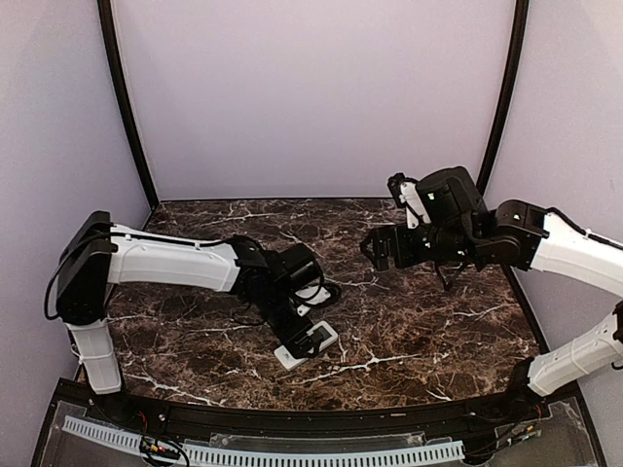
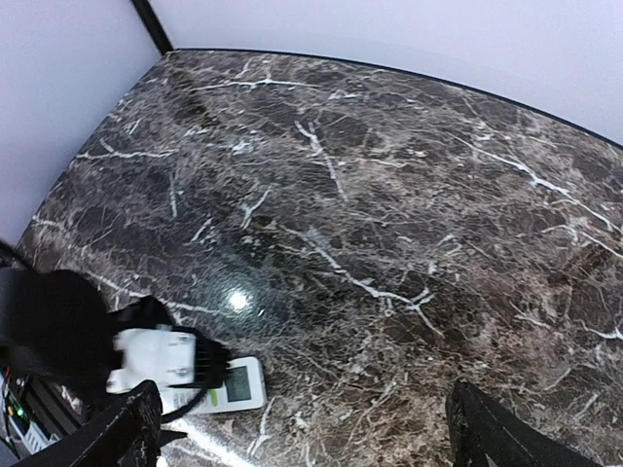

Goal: Load the batteries into the remote control
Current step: Place the remote control at the center of the board, then reset both arms

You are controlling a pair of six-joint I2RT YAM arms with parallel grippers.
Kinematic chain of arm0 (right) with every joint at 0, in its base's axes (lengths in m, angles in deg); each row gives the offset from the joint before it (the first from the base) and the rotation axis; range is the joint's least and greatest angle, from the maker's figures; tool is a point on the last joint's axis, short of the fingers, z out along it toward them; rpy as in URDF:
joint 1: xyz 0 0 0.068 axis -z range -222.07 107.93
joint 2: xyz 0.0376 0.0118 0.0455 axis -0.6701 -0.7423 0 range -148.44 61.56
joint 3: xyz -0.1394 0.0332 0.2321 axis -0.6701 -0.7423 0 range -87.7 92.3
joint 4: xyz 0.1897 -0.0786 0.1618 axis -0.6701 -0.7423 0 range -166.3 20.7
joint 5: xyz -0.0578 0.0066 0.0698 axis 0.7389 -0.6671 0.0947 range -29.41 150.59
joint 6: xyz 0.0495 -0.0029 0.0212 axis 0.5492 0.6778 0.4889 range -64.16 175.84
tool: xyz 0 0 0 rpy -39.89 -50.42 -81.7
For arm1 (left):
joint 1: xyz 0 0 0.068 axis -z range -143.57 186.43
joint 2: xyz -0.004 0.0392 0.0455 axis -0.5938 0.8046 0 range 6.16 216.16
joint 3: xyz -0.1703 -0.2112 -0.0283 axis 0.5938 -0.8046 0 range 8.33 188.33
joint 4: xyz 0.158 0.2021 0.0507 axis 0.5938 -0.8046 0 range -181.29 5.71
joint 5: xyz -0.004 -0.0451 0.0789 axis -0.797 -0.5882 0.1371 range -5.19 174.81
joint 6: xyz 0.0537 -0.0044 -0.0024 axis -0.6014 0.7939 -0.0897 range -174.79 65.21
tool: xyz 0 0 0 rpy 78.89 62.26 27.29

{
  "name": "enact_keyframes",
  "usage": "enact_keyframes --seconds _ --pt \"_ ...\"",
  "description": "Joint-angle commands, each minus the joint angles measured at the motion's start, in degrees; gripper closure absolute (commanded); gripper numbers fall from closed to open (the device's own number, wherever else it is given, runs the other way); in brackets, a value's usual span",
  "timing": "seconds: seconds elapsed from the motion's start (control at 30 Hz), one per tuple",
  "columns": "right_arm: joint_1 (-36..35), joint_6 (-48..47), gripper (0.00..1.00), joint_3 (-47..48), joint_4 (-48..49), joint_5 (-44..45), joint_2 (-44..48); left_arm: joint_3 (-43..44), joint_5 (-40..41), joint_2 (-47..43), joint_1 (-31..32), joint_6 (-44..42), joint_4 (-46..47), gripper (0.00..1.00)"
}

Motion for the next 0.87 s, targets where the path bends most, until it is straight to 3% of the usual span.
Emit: enact_keyframes --seconds 0.0,0.1,0.17,0.33,0.43,0.63,0.83 --pt "5.67 2.65 0.01 -2.93 0.39 -1.34 2.92 -9.11 11.32 -16.94 -0.35 -0.91 14.2 0.01" --pt "12.2 3.86 0.01 -7.71 2.54 -5.78 5.94 -17.26 19.83 -25.87 -2.54 1.52 23.91 0.01" --pt "20.82 5.45 0.01 -12.97 5.11 -12.95 9.07 -22.36 21.04 -30.51 -6.13 4.8 26.9 0.01" --pt "42.46 6.57 0.01 -24.48 11.1 -26.27 14.68 -33.88 29.36 -39.19 -15.8 10.48 30.73 0.01" --pt "51.65 6.44 0.01 -28.36 13.33 -34.48 14.75 -40.02 35.33 -44.39 -22.7 14.41 30.35 0.01" --pt "55.48 4.46 0.01 -33.01 17.09 -33.57 13.56 -53.8 42.0 -57.85 -32.43 24.29 35.67 0.01" --pt "55.66 3.37 0.01 -37.75 21.92 -31.35 16.76 -61.48 42.18 -66.96 -34.92 26.71 42.34 0.01"
